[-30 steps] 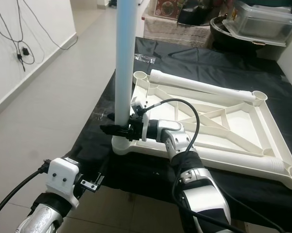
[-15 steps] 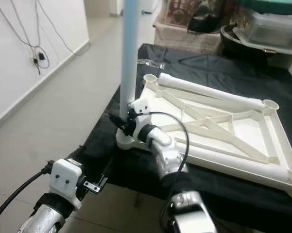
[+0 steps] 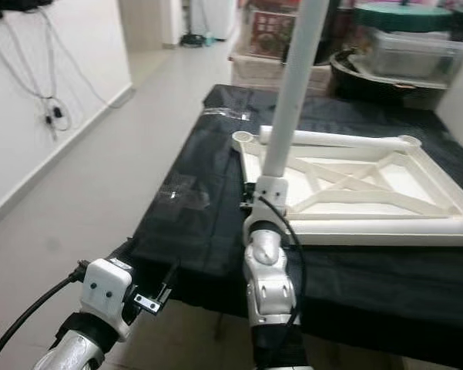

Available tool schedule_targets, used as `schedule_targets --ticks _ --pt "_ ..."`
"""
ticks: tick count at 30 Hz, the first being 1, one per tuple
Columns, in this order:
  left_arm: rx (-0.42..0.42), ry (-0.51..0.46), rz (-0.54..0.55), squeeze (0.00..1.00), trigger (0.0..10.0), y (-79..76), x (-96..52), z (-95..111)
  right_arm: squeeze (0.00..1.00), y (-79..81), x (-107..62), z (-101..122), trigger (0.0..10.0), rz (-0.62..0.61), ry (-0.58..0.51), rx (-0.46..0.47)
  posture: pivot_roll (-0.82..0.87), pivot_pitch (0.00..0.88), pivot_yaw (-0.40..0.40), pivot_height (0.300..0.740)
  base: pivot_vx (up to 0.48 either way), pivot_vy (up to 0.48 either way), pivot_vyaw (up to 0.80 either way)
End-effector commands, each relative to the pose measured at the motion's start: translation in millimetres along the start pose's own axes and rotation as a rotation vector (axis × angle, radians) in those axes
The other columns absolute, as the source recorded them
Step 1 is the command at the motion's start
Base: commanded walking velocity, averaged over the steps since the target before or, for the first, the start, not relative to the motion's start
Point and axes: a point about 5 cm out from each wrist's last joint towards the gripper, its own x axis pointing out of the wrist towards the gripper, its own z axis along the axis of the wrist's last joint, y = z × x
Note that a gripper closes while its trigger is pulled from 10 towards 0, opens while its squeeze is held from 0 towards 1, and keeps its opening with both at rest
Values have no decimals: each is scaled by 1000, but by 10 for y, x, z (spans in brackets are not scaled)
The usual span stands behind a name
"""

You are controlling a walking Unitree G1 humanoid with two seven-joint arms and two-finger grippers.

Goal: Building children table

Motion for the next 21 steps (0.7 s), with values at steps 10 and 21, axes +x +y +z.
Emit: schedule_targets --ticks 10,21 --pt "-5 13 -11 0 10000 -24 -3 -48 0 470 -117 -103 10000 734 37 207 121 48 -54 740 0 0 0" --pt "-31 -5 -37 0 10000 -65 3 -12 0 409 14 -20 10000 1364 127 42 135 53 -65 740 0 0 0"
